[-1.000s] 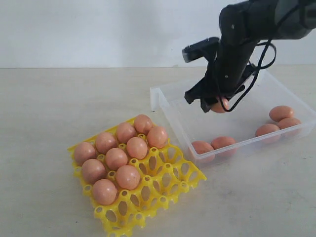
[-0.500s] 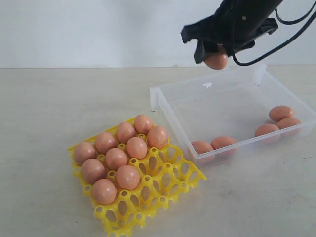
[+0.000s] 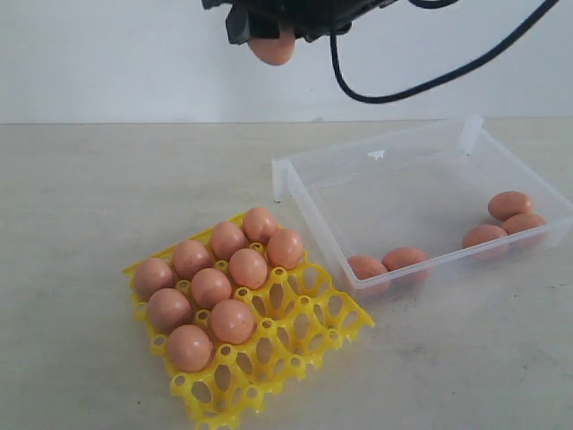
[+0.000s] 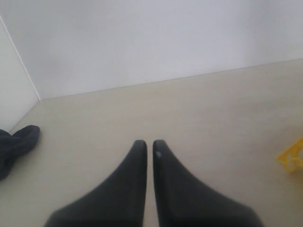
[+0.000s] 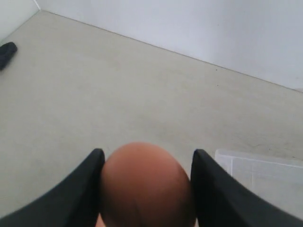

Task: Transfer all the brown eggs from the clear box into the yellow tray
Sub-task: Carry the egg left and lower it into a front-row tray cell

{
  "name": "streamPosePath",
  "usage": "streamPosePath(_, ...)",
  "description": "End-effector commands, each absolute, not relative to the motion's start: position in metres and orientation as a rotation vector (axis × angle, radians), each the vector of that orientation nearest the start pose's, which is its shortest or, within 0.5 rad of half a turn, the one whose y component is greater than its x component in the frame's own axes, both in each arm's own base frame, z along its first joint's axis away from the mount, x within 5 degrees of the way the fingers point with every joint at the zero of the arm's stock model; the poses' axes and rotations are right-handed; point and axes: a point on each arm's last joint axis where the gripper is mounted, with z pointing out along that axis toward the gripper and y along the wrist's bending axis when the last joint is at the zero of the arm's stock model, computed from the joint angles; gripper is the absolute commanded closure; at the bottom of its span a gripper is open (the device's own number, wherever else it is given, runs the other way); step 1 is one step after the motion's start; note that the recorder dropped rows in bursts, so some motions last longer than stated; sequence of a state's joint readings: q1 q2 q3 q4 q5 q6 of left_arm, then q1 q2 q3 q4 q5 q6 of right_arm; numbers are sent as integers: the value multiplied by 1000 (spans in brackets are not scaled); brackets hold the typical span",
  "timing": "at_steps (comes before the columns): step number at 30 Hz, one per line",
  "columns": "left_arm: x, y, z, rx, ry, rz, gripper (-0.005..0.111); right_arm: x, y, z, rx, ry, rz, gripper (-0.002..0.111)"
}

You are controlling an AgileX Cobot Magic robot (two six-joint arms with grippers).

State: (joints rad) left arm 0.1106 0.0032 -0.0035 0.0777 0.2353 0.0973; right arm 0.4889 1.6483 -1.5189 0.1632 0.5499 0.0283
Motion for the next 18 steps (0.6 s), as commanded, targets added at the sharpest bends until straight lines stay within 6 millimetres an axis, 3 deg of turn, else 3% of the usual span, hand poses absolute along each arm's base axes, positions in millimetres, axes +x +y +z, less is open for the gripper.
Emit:
streamPosePath(1, 55, 7, 192, 40, 1719, 218, 103, 321, 186, 355, -390, 2083, 465, 109)
streamPosePath(3, 55, 7, 192, 40, 1719, 218, 103, 310, 178, 355, -304, 2012, 512, 109)
streamPosePath(8, 55, 7, 192, 40, 1719, 218, 103, 271, 150, 364, -173, 1643, 587, 109)
streamPosePath(14, 55, 7, 192, 40, 1719, 218, 103, 228, 121, 359, -93, 1523, 622, 109)
streamPosePath(18, 55, 7, 192, 40, 1719, 218, 103, 214, 101, 355, 195, 1399, 775, 109)
